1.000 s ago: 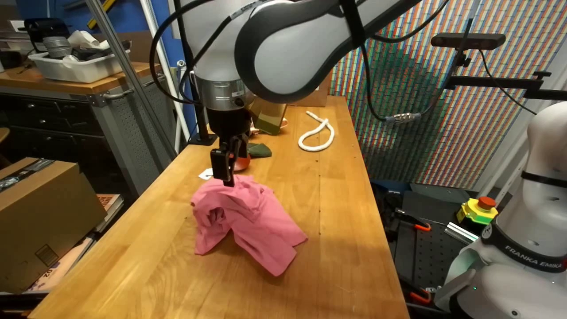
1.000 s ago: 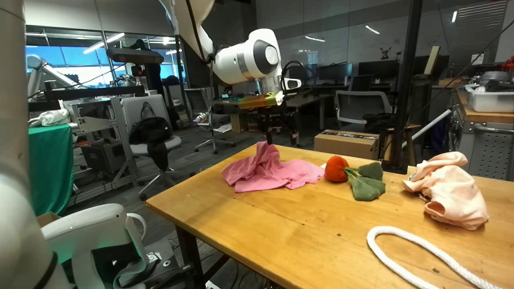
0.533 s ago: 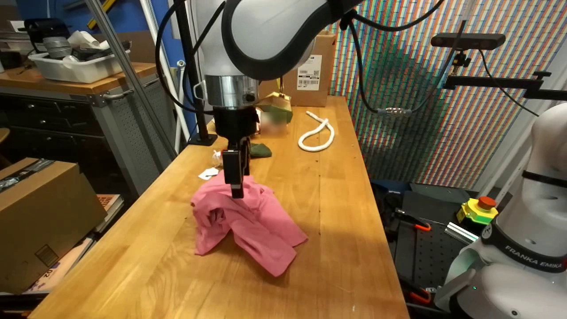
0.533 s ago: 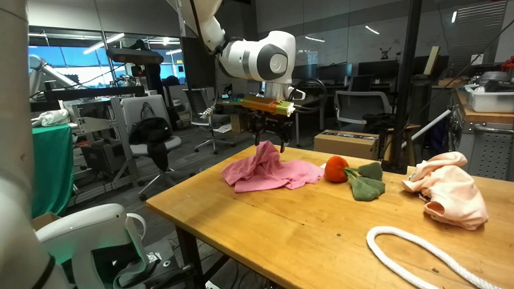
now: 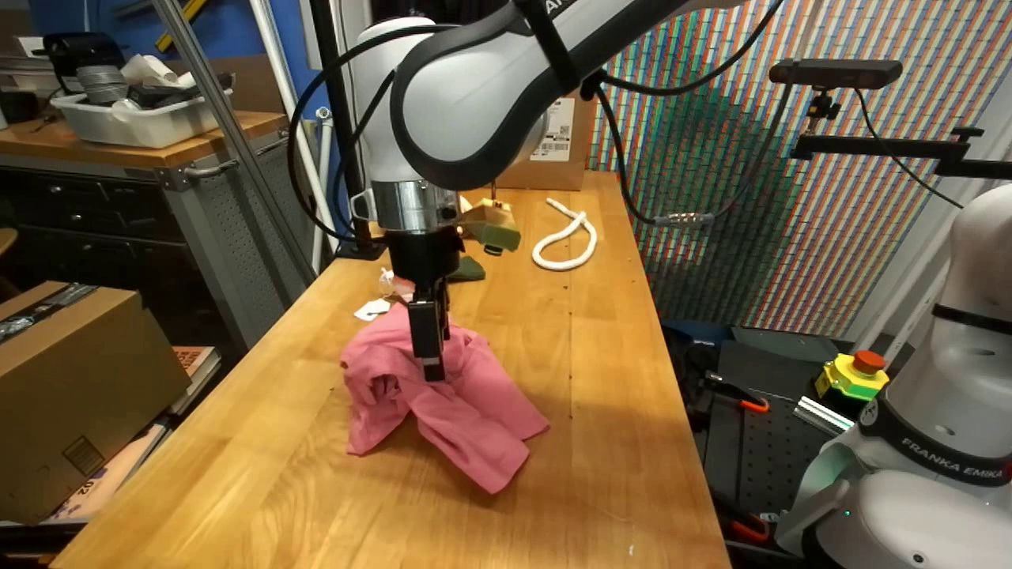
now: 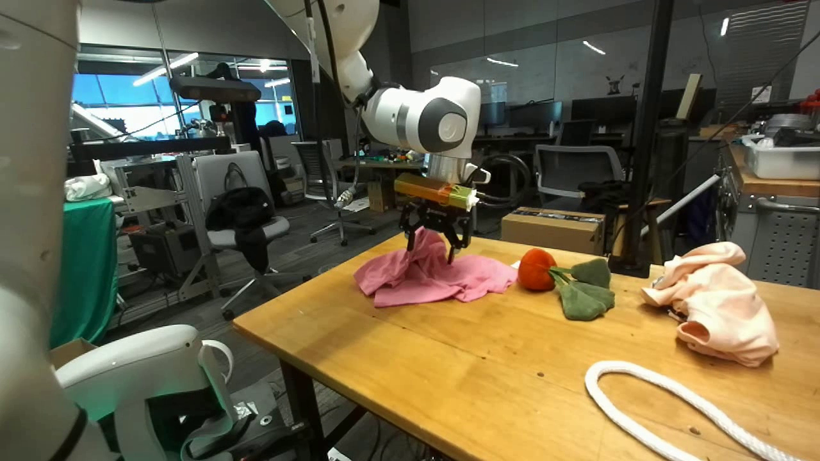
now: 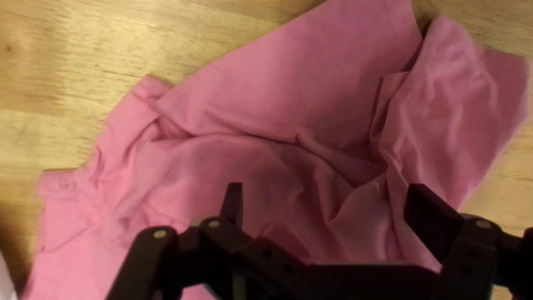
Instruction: Separate the objects on the table.
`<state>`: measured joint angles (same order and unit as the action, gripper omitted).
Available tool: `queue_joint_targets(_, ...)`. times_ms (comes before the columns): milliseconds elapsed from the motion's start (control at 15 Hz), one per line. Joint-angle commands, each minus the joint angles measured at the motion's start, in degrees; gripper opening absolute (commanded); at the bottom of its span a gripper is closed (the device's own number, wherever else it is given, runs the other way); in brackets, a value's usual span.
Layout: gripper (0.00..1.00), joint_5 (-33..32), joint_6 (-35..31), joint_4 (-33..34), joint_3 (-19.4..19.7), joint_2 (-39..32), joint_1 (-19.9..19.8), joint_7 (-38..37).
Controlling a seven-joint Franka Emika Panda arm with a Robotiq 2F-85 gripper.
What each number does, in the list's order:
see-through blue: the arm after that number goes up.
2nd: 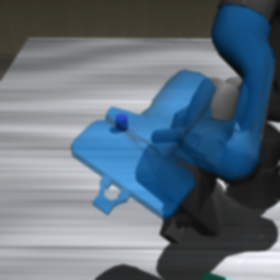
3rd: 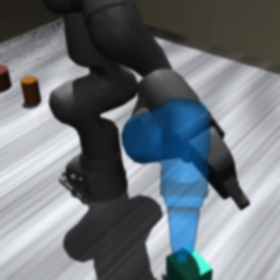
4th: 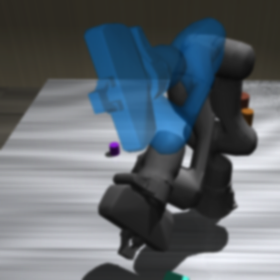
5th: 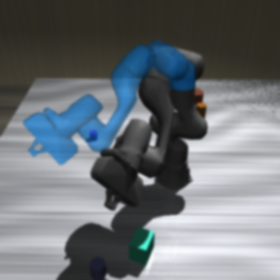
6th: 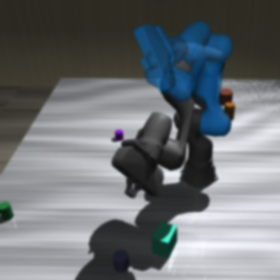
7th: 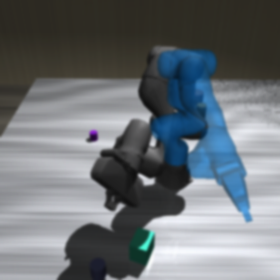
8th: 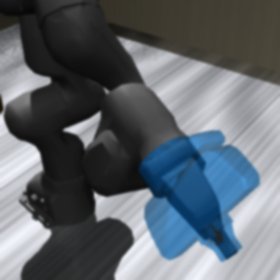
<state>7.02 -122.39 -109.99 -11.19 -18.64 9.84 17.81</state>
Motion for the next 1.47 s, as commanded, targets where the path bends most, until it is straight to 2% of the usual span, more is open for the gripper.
queue_joint_targets(0,1.0,0.62,-2.63,1.12,-1.31,-0.32,-0.12,0.18)
queue_joint_targets(467,1.0,0.81,-6.81,1.29,-2.7,-0.2,0.12,-0.03)
queue_joint_targets(867,1.0,-1.97,-12.42,0.97,-2.23,-1.97,0.92,-1.32)
queue_joint_targets(1400,1.0,-1.13,-11.4,0.99,-2.5,-4.62,-0.06,-0.53)
